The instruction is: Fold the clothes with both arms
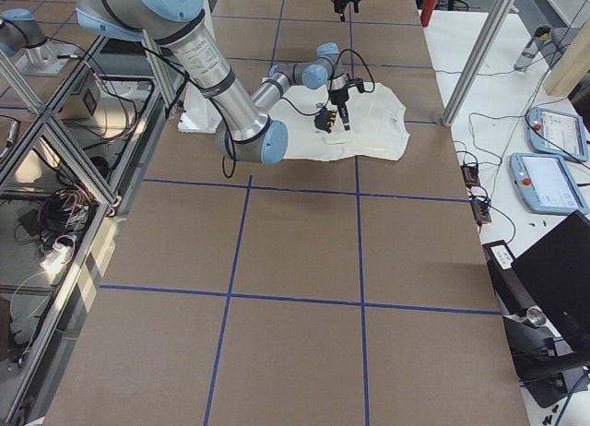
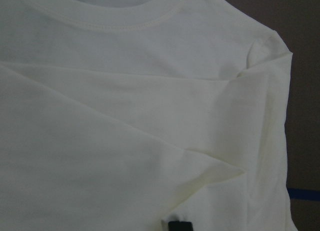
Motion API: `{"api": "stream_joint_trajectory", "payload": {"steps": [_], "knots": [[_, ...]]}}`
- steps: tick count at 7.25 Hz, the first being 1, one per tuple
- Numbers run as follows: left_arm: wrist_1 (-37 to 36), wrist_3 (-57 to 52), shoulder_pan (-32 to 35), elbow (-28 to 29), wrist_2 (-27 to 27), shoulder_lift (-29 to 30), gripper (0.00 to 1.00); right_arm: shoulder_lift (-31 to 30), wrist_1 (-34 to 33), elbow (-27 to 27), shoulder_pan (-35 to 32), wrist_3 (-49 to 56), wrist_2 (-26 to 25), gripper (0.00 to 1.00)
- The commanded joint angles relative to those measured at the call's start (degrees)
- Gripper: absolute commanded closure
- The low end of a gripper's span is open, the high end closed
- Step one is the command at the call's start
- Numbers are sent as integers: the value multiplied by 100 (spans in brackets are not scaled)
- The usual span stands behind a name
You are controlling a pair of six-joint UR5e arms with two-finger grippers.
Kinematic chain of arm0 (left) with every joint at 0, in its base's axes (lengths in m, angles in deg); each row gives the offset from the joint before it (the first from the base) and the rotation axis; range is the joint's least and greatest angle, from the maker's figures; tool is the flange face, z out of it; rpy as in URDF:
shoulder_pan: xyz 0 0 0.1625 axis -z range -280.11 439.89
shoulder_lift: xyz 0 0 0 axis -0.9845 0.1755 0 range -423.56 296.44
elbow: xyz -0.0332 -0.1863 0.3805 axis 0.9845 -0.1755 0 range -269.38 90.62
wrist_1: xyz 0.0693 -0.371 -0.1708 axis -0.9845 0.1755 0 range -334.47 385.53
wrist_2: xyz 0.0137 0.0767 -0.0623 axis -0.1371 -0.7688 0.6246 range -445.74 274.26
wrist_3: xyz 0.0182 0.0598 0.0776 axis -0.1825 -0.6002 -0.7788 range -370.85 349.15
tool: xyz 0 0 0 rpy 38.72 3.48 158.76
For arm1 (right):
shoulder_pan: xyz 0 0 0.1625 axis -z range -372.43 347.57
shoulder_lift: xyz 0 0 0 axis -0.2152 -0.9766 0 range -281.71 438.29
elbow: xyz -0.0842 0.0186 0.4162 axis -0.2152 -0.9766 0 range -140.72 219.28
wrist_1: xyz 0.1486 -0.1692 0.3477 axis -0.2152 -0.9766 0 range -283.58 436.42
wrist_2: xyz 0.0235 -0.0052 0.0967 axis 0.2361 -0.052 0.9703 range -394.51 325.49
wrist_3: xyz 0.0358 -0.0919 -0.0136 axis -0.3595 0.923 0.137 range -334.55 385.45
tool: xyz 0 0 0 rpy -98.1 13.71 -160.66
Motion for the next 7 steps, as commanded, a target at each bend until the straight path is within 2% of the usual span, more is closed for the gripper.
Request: {"api": "stream_joint_trajectory", "payload": {"steps": [1,7], "knots": [[81,104,-3,15,-4,-6,0,-745,-140,881,-212,625,11,100],[151,158,-3,-3,-4,-6,0,-942,-61,832,-512,1251,2,100]]}}
